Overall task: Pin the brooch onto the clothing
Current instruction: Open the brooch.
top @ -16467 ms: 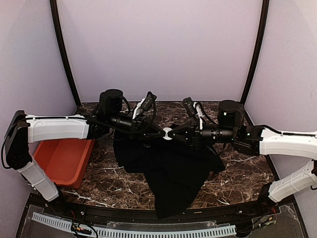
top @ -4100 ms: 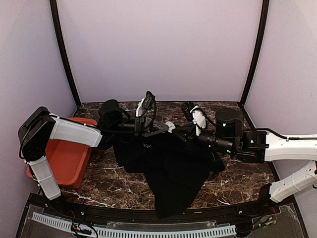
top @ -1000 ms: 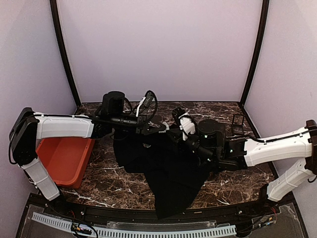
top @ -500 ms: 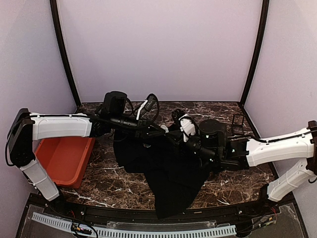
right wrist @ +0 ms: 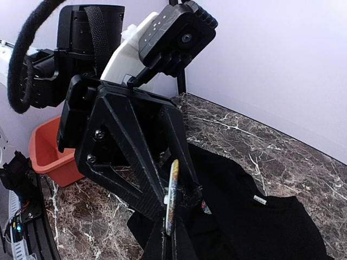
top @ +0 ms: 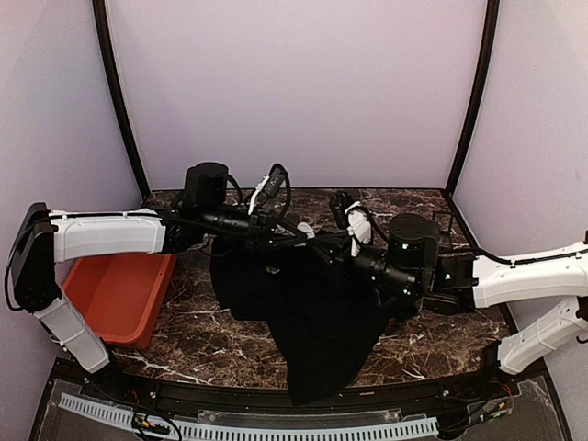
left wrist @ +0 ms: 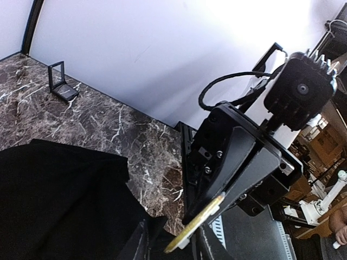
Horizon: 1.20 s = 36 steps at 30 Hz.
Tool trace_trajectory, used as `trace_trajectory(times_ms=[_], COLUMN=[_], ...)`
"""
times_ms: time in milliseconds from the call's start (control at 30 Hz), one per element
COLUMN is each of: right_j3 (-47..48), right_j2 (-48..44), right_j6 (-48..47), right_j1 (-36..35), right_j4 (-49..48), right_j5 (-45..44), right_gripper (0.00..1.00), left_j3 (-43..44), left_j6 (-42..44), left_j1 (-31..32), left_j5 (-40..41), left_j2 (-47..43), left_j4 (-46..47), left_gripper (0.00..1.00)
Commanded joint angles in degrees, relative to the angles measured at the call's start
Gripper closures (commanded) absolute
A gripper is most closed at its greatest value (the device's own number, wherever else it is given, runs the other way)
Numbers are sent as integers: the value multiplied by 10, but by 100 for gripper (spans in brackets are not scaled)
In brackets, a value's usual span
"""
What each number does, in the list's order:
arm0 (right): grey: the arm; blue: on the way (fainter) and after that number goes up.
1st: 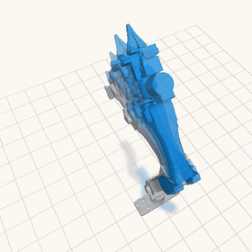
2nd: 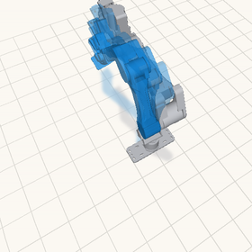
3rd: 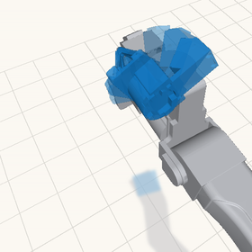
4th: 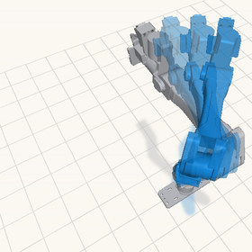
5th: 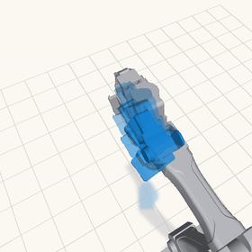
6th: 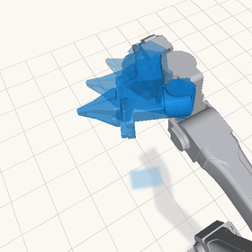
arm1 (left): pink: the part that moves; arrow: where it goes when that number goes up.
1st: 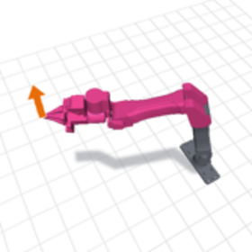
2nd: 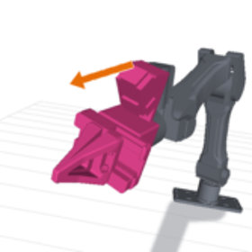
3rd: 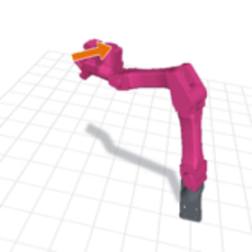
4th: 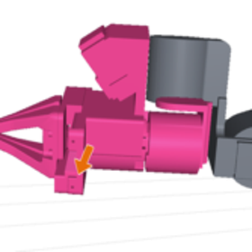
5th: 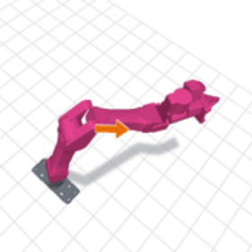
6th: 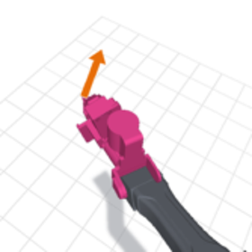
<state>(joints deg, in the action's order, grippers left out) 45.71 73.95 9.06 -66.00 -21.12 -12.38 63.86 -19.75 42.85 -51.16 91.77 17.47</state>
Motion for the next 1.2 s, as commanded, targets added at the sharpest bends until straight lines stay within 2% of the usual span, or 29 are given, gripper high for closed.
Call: trace_trajectory(times_ms=[0, 200, 400, 500, 600, 667, 767, 833, 933, 1167], right_j3=[-1, -9, -13, -12, -8, -2, 4, 2, 1, -3], right_j2=[-3, -13, -24, -30, -36, -42, -48, -52, -56, -52], right_j6=[8, 18, 32, 47, 72, 91, 112, 119, 121, 123], right_j1=[-11, -1, 3, 7, 12, 17, 19, 21, 22, 24], right_j4=[-65, -69, -64, -52, -29, -9, 11, 11, 9, 2], right_j5=[54, 48, 27, 18, 13, 18, 21, 23, 25, 23], right_gripper=[100, 100, 100, 100, 100, 100, 100, 100, 100, 100], left_j3=[-14, -21, -14, -24, -29, -24, -9, -7, -12, -33], left_j6=[-61, -99, -55, -75, -97, -87, -21, -5, -27, -126], left_j1=[10, 9, 8, 3, -6, -10, -12, -12, -12, -17], left_j5=[-78, -120, -75, -68, -72, -70, -43, -26, -14, -27], left_j2=[-18, -7, -14, -16, -15, -18, -31, -37, -30, 0], left_j4=[110, 163, 100, 125, 160, 137, 65, 34, 47, 164], left_gripper=[71, 67, 67, 54, 47, 41, 37, 37, 41, 47])
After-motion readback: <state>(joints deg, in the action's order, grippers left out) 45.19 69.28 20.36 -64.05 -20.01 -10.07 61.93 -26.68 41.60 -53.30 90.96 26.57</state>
